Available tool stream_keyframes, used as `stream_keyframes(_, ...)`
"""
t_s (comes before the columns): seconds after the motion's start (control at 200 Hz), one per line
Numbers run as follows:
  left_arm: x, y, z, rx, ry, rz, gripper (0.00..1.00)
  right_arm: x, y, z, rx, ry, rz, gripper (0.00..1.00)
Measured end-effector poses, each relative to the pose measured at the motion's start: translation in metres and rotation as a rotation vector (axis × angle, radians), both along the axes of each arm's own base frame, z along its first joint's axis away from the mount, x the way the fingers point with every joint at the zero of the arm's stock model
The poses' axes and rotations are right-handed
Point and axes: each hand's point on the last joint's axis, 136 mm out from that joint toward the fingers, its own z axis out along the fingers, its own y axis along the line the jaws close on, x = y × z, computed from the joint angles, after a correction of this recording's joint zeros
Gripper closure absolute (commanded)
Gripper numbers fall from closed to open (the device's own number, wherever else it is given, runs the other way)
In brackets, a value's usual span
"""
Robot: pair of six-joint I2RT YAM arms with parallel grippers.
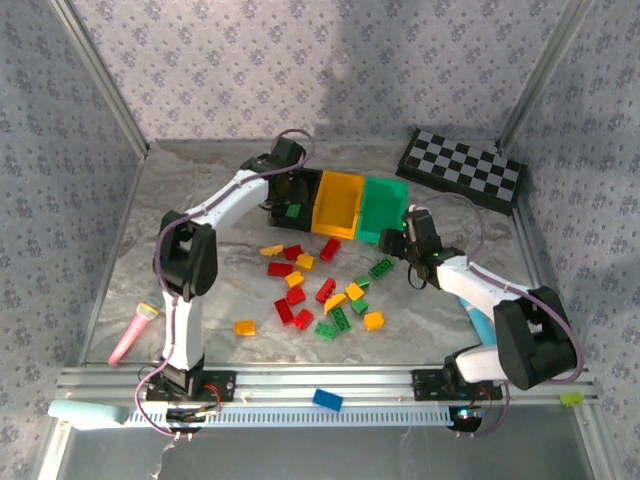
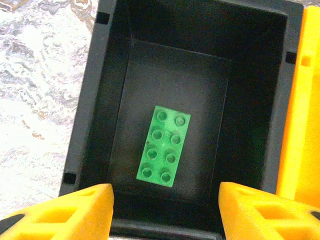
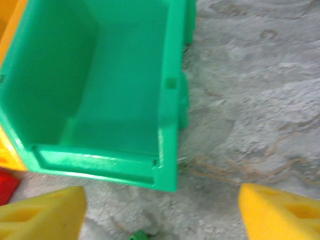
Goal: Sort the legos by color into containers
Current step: Place the lego in the container, then rotate the container at the top-center of the table.
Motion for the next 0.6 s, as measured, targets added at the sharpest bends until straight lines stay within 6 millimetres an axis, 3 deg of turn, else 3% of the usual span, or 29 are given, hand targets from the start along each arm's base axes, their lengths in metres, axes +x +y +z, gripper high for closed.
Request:
stream_keyframes(0.12, -0.025, 0.012, 0.012, -0.031, -0.044, 0.010, 0.42, -0.004, 0.012, -0.005, 0.050, 0.038, 0.043, 0.48)
stream_keyframes(0.3, -0.055, 0.028, 0.027, -0.074, -0.100, 0.023, 0.42, 0.001, 0.025, -0.024, 0.070, 0.111, 0.079, 0.50)
stream_keyframes(0.375, -0.066, 0.034, 0.022, -0.080, -0.101, 0.030, 0.42, 0.006, 0.027, -0.032, 0.068, 0.136, 0.082, 0.50)
stream_keyframes(0.6, -0.112, 0.058, -0.020, -0.059, -0.032, 0.049, 0.42, 0.033, 0.023, -0.035, 0.059, 0.149, 0.054, 0.52)
